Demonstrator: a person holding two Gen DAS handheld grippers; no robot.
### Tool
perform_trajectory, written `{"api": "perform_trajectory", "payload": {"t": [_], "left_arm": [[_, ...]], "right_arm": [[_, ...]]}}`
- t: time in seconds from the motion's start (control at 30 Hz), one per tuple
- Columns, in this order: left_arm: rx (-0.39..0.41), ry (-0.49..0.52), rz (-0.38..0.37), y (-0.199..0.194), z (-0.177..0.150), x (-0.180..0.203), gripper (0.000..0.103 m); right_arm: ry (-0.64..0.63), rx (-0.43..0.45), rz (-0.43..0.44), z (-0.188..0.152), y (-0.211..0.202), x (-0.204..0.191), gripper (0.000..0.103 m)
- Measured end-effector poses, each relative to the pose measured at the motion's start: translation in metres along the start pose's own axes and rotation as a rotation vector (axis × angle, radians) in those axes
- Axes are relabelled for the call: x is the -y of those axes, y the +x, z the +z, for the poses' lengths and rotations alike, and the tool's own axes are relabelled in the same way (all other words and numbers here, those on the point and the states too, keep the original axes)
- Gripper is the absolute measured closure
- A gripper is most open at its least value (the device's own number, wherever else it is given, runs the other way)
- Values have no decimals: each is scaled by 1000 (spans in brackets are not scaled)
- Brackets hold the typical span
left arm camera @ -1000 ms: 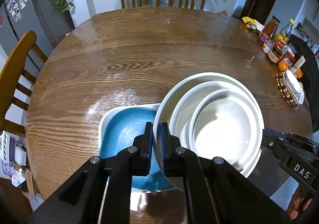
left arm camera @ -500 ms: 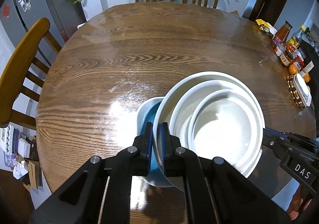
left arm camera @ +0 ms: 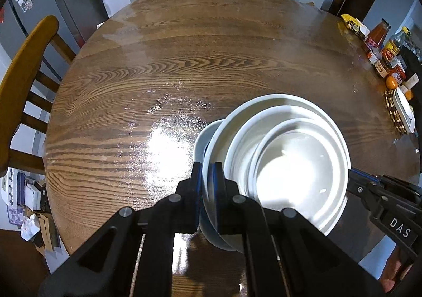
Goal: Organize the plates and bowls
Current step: 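Lift the nested white bowls with the left gripper and carry them over the blue bowl, then lower the nested white bowls into the blue square bowl and open the left gripper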
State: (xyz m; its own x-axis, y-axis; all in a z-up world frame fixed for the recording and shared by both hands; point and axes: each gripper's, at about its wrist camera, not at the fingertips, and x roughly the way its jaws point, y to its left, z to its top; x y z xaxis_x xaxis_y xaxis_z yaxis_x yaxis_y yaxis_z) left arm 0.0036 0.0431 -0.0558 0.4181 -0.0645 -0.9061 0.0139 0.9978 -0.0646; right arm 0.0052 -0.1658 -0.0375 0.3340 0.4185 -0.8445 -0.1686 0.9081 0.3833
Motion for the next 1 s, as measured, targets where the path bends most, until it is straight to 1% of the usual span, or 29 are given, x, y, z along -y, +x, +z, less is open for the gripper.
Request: {"api": "perform_trajectory", "payload": {"t": [0.2, 0.47, 0.63, 0.8, 0.87, 0.9, 1.0], "left_arm": [[-26, 21, -10, 9, 0, -4, 100], [-35, 42, -33, 13, 8, -9, 100], [-37, 53, -60, 13, 13, -10, 99], [-25, 57, -61, 13, 14, -15, 89], [-15, 53, -52, 13, 14, -17, 79], [-12, 51, -49, 13, 15, -17, 78], [-1, 44, -44, 13, 15, -20, 66]], "right_arm": [[32, -9, -12, -3, 7, 2, 92], [52, -7, -33, 0, 9, -3, 92], [105, -15, -32, 5, 12, 3, 92], [126, 3, -35, 5, 11, 8, 91], [124, 19, -51, 5, 9, 7, 91], [120, 29, -62, 6, 8, 6, 91], [105, 65, -98, 8, 3, 4, 91]]}}
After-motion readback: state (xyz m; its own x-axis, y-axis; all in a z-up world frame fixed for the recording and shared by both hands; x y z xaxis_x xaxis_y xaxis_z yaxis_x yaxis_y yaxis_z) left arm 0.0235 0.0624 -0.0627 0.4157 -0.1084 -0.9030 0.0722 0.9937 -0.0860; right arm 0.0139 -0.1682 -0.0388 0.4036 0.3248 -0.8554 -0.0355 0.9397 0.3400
